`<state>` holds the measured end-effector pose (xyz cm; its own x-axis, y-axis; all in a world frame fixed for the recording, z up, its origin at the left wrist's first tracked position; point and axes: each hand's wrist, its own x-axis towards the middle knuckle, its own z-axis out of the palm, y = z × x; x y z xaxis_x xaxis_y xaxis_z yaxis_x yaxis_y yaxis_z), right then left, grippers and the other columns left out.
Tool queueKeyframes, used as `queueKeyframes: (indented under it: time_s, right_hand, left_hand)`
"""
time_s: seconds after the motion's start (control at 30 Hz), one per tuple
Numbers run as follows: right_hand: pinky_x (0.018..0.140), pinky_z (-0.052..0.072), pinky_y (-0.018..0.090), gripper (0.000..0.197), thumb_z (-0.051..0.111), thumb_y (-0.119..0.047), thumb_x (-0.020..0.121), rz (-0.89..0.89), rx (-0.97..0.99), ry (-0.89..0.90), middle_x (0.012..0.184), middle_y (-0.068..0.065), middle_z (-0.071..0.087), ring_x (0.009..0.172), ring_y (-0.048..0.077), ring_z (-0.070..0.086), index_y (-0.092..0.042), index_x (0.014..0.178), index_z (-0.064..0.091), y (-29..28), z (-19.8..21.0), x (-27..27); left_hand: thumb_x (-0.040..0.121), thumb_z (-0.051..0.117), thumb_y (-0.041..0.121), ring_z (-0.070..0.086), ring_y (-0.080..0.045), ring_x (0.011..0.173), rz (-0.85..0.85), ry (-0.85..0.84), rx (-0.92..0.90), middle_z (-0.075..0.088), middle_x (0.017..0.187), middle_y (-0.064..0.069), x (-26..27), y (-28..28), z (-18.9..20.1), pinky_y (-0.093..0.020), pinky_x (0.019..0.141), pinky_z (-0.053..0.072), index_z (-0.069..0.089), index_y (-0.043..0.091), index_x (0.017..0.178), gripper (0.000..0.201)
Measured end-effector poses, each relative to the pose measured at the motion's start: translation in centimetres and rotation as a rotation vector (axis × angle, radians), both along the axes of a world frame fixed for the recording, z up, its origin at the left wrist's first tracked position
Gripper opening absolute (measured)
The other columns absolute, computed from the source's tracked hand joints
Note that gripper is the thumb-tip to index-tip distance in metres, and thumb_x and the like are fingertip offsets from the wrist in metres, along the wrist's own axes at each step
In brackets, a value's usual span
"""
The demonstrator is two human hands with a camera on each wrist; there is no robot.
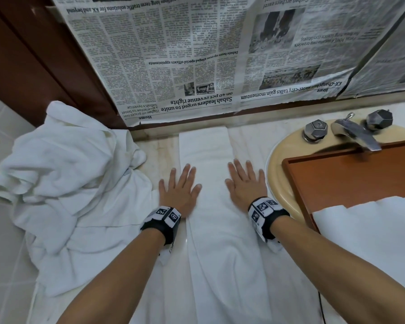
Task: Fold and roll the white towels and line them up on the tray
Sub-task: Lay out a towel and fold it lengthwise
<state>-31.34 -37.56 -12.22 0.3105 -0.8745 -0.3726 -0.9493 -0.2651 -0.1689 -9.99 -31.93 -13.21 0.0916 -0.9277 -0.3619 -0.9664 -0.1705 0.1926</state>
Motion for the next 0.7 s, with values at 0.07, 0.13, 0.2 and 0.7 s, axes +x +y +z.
queueKeyframes:
  time_s: [0.07,0.13,0.2,0.7]
  right_hand:
    - [0.120,-0.008,0.050,0.057,0.006,-0.047,0.104,0.091,-0.042,-0.026,0.159,-0.014,-0.023,0.149,0.019,-0.022,-0.031,0.156,-0.012,1.1,0.5,0.2]
    - [0.120,-0.008,0.049,0.055,0.007,-0.048,0.104,0.221,-0.044,-0.054,0.158,-0.018,-0.024,0.148,0.016,-0.022,-0.037,0.154,-0.012,2.7,0.4,0.7]
    - [0.120,-0.008,0.050,0.055,0.005,-0.050,0.103,0.214,-0.008,-0.033,0.157,-0.021,-0.025,0.148,0.016,-0.022,-0.040,0.153,-0.015,2.9,0.0,0.4]
    - [0.121,-0.008,0.046,0.057,0.007,-0.048,0.104,0.097,0.066,0.004,0.155,-0.021,-0.028,0.148,0.014,-0.021,-0.035,0.153,-0.019,6.2,0.2,-3.6]
  left_hand:
    - [0.100,0.004,0.061,-0.023,-0.024,0.150,-0.015,0.012,0.002,-0.027,0.157,0.028,-0.6,0.1,0.1,-0.060,0.118,-0.010,-0.017,0.047,0.152,0.058]
    - [0.098,0.003,0.065,-0.024,-0.025,0.149,-0.029,0.015,0.004,-0.028,0.156,0.029,-0.6,0.0,0.1,-0.061,0.117,-0.012,-0.018,0.052,0.149,0.057]
    - [0.095,0.003,0.070,-0.022,-0.021,0.150,-0.015,0.019,0.013,-0.026,0.156,0.030,0.0,0.0,0.0,-0.059,0.117,-0.012,-0.017,0.056,0.148,0.058]
    - [0.101,0.008,0.058,-0.016,-0.021,0.151,-0.005,0.015,0.004,-0.022,0.158,0.029,-1.9,4.7,0.5,-0.055,0.118,-0.010,-0.014,0.051,0.151,0.055]
